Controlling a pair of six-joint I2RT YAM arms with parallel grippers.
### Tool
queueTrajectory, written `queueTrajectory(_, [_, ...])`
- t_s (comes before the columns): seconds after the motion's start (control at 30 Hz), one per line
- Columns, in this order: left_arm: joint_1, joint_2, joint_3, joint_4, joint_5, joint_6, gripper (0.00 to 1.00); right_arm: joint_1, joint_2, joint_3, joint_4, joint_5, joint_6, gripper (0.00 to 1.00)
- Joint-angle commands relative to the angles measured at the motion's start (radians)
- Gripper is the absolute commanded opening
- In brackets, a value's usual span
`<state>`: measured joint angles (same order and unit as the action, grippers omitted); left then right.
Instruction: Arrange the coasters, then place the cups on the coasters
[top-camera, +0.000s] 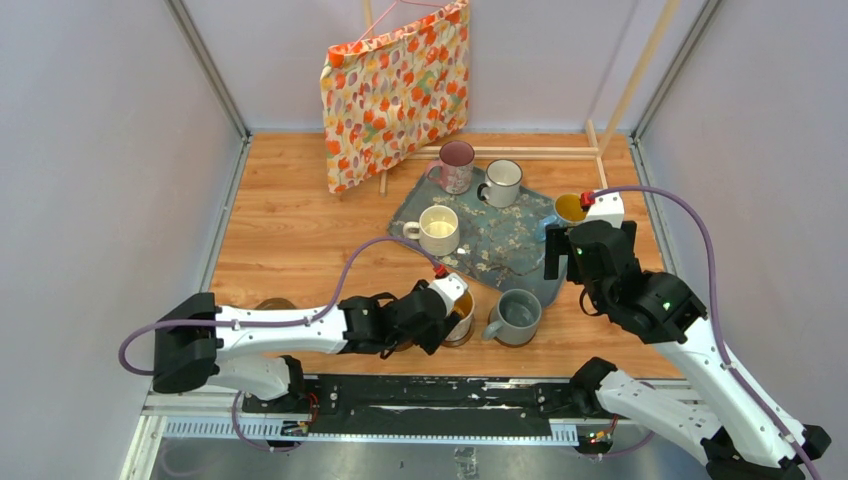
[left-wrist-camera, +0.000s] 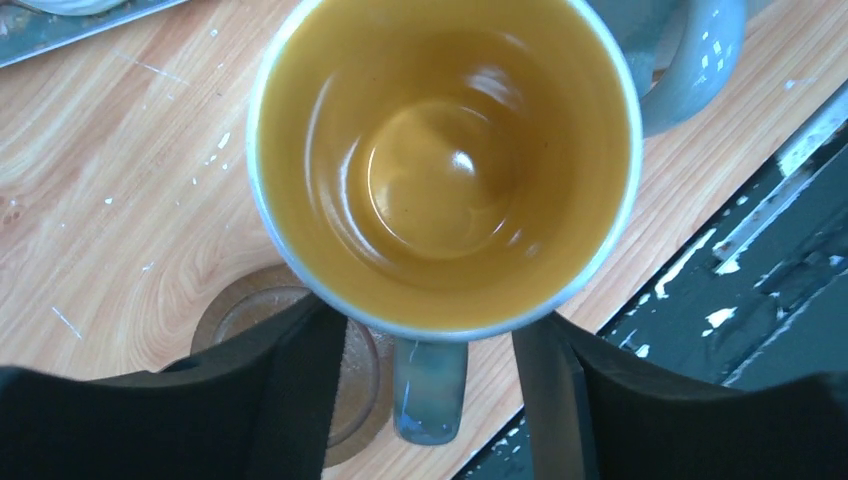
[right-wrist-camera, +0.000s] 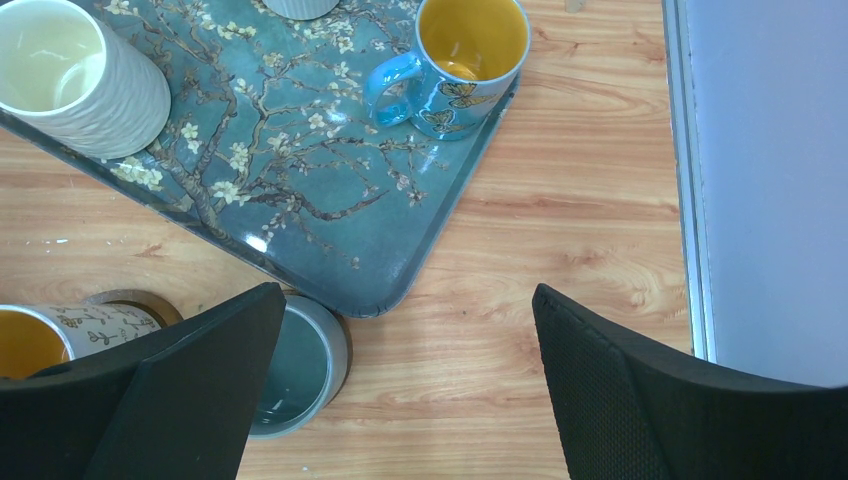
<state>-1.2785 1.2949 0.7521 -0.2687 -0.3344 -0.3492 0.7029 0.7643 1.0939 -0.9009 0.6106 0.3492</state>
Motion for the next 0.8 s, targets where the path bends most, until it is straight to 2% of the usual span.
queueTrajectory(0.0, [-0.006, -0.054, 0.047, 0.000, -0.014, 0.009, 0.68, 0.005, -0.002, -0.014, 0.004, 0.007, 0.013, 0.99])
queueTrajectory(0.43, [-0.005, -0.192, 0.156, -0.051, -0.017, 0.035, 0.83, 0.004, -0.005, -0.012, 0.005, 0.014, 0.012, 1.00])
queueTrajectory(0.57, [0.022, -0.179, 0.226, -0.072, -0.026, 0.055, 0.86, 0.004, -0.009, -0.013, 0.005, 0.015, 0.012, 1.00])
queueTrajectory(0.77, [0.099, -0.092, 0.333, -0.043, 0.052, 0.125, 0.86, 0.004, -0.013, -0.014, -0.002, 0.022, 0.030, 1.00])
